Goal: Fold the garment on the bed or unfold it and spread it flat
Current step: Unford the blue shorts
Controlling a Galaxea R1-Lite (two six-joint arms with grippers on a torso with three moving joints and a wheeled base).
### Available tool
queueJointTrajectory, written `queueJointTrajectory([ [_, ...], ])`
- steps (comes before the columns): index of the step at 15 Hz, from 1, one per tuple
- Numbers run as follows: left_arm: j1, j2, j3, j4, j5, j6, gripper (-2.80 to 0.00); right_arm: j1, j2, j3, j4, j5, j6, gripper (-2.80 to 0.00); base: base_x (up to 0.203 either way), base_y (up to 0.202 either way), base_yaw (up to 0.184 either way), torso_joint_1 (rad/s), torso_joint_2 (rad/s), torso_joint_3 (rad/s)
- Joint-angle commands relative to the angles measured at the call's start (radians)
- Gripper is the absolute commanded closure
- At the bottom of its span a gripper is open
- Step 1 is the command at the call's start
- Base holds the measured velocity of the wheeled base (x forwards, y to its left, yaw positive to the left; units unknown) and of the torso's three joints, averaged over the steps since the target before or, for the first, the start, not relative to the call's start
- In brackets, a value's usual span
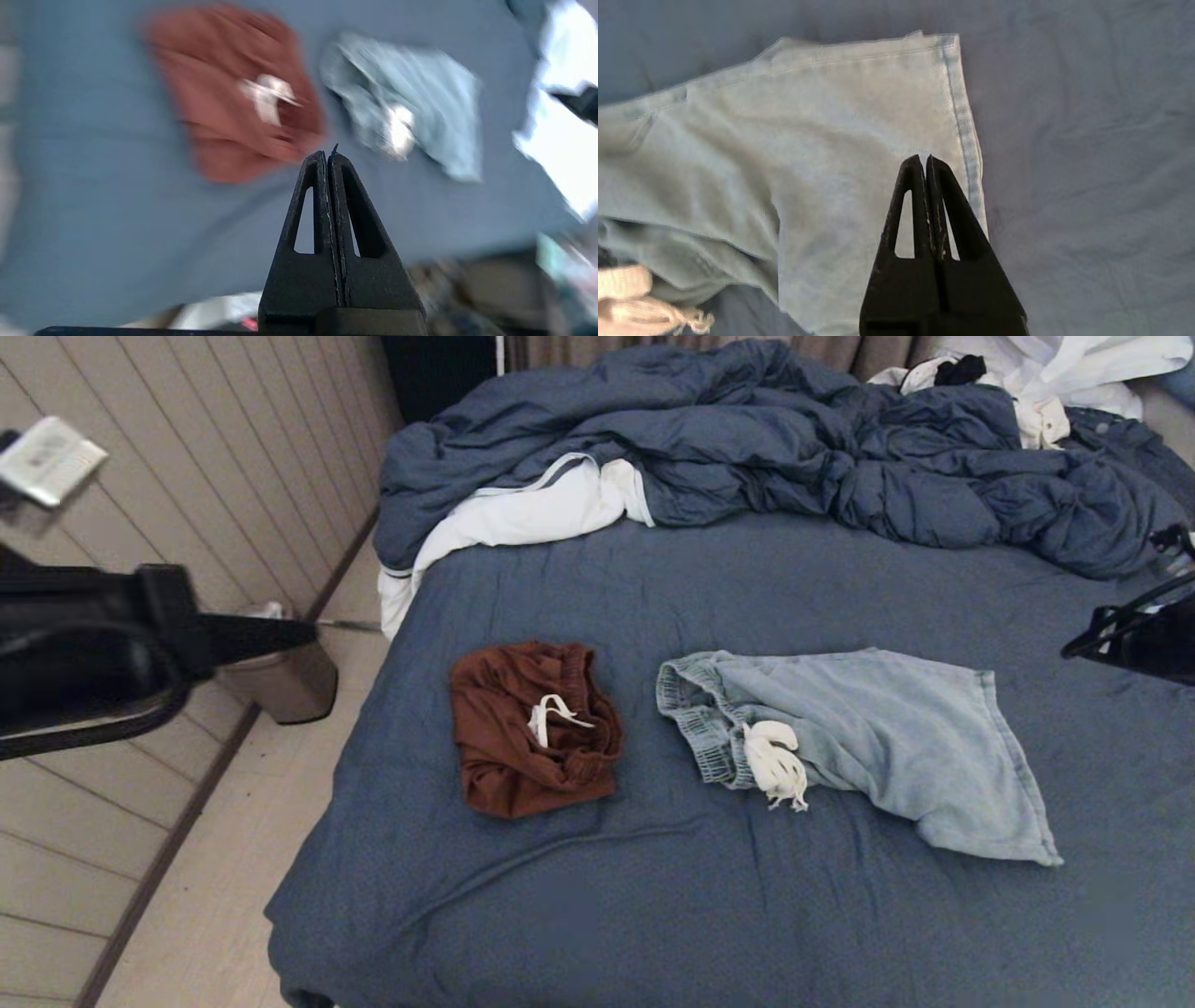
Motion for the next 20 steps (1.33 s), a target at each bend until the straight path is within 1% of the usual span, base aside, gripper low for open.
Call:
queueJointTrajectory([
  [1, -0.114, 0.242, -0.085, -0.027, 0.006, -0.043, 0.00, -0.001, 0.012, -0.005, 0.000, -0.001, 0.002, 0.00, 0.000, 0.000, 0.000, 0.000, 0.00, 0.000],
  [4, -0.200, 0.451, -0.208, -0.096, 0.033, -0.101, 0.00, -0.003, 0.045, -0.010, -0.006, -0.006, 0.002, 0.00, 0.000, 0.000, 0.000, 0.000, 0.00, 0.000],
  [6, -0.255, 0.595, -0.303, -0.160, 0.067, -0.126, 0.00, -0.008, 0.092, -0.039, -0.005, -0.013, 0.002, 0.00, 0.000, 0.000, 0.000, 0.000, 0.00, 0.000],
  [9, -0.352, 0.809, -0.444, -0.260, 0.155, -0.143, 0.00, -0.012, 0.165, -0.084, -0.003, -0.030, 0.003, 0.00, 0.000, 0.000, 0.000, 0.000, 0.00, 0.000],
  [11, -0.428, 0.945, -0.524, -0.321, 0.241, -0.143, 0.00, -0.005, 0.209, -0.102, -0.004, -0.032, 0.004, 0.00, 0.000, 0.000, 0.000, 0.000, 0.00, 0.000],
  [12, -0.460, 1.003, -0.560, -0.344, 0.274, -0.143, 0.00, 0.008, 0.227, -0.101, -0.005, -0.033, 0.005, 0.00, 0.000, 0.000, 0.000, 0.000, 0.00, 0.000],
  [14, -0.519, 1.090, -0.615, -0.369, 0.312, -0.143, 0.00, 0.031, 0.237, -0.091, -0.008, -0.032, 0.005, 0.00, 0.000, 0.000, 0.000, 0.000, 0.00, 0.000],
  [15, -0.533, 1.119, -0.640, -0.370, 0.319, -0.144, 0.00, 0.035, 0.238, -0.090, -0.008, -0.031, 0.004, 0.00, 0.000, 0.000, 0.000, 0.000, 0.00, 0.000],
  [17, -0.538, 1.174, -0.709, -0.357, 0.327, -0.148, 0.00, 0.040, 0.233, -0.085, -0.008, -0.031, 0.001, 0.00, 0.000, 0.000, 0.000, 0.000, 0.00, 0.000],
  [18, -0.538, 1.208, -0.748, -0.340, 0.345, -0.150, 0.00, 0.042, 0.225, -0.076, -0.009, -0.030, -0.004, 0.00, 0.000, 0.000, 0.000, 0.000, 0.00, 0.000],
  [20, -0.536, 1.285, -0.834, -0.323, 0.403, -0.149, 0.00, 0.054, 0.205, -0.064, -0.009, -0.029, -0.006, 0.00, 0.000, 0.000, 0.000, 0.000, 0.00, 0.000],
])
